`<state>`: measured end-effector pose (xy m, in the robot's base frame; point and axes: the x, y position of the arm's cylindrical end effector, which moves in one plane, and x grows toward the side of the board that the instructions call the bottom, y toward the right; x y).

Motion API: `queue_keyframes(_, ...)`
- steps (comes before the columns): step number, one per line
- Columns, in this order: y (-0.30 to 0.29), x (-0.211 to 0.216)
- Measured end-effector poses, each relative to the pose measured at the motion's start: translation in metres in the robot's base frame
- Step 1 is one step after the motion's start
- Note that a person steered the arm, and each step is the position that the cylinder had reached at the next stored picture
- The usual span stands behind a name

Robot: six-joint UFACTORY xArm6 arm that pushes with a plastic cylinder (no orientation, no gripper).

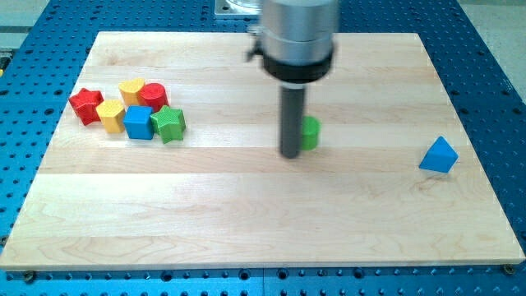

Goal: Push the green circle into a group of blocks

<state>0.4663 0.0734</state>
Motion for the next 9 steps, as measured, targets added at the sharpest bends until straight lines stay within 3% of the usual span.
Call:
queue_keyframes(1,0.015,-0.043)
queue_keyframes(2,0.031,-0.035)
queue_keyframes(3,0.098,-0.028)
queue_keyframes(4,0.075,-0.097)
queue_keyframes(5,-0.042,-0.101)
queue_keyframes(6,0.005,-0.11)
queue_keyframes(8,0.098,-0.067)
queue_keyframes(9,-0.001,-0.062)
